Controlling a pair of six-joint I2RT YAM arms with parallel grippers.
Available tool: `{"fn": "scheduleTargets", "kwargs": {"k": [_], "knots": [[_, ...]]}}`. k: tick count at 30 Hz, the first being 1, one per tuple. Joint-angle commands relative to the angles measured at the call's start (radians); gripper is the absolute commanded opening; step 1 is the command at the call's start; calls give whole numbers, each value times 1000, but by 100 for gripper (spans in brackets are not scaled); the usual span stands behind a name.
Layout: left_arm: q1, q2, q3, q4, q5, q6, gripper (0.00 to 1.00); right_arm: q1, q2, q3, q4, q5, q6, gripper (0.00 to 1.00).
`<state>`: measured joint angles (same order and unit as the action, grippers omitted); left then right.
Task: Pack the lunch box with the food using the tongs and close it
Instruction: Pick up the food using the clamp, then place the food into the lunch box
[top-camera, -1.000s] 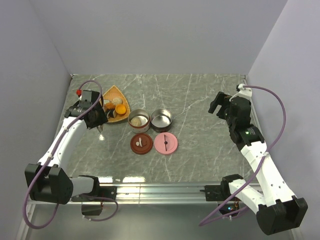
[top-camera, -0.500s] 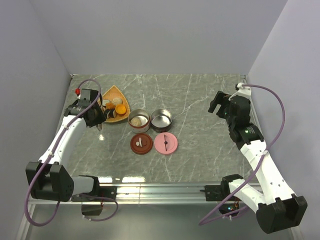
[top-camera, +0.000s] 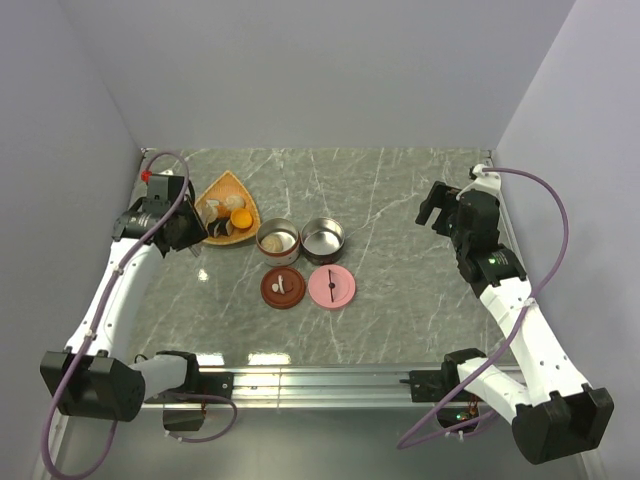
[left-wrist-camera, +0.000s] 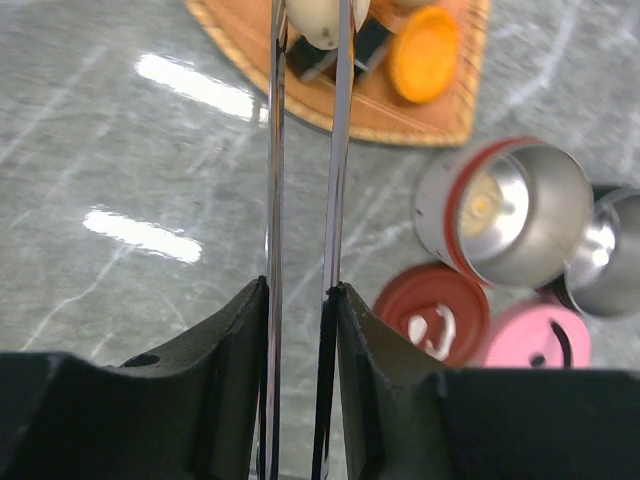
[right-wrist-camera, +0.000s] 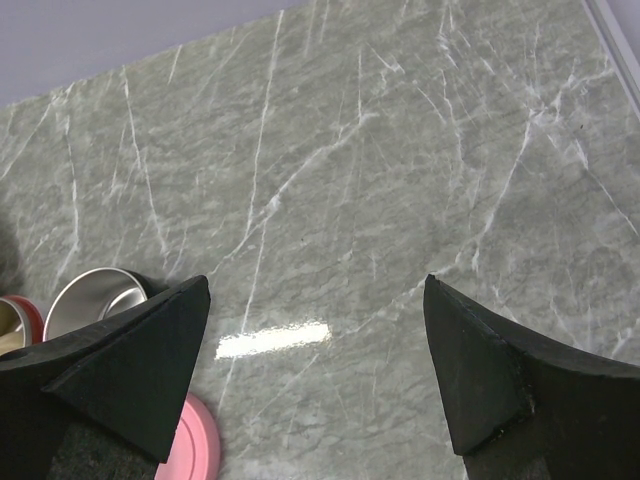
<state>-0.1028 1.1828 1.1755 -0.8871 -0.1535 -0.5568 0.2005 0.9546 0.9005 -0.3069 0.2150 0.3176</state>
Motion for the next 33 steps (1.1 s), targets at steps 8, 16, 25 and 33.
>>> {"fn": "scheduleTargets", "kwargs": {"k": [8,16,25,33], "knots": [[-101,-107,27,30,244,69,33,4,21,60,42,1,6,94],[-285,-95,42,46,236,20,33,5,12,49,32,6,20,94],[-322,-68,32,48,189,18,34,5,-19,35,23,24,32,94],[-324,-52,32,33,172,29,34,4,-25,29,15,35,49,94]]}}
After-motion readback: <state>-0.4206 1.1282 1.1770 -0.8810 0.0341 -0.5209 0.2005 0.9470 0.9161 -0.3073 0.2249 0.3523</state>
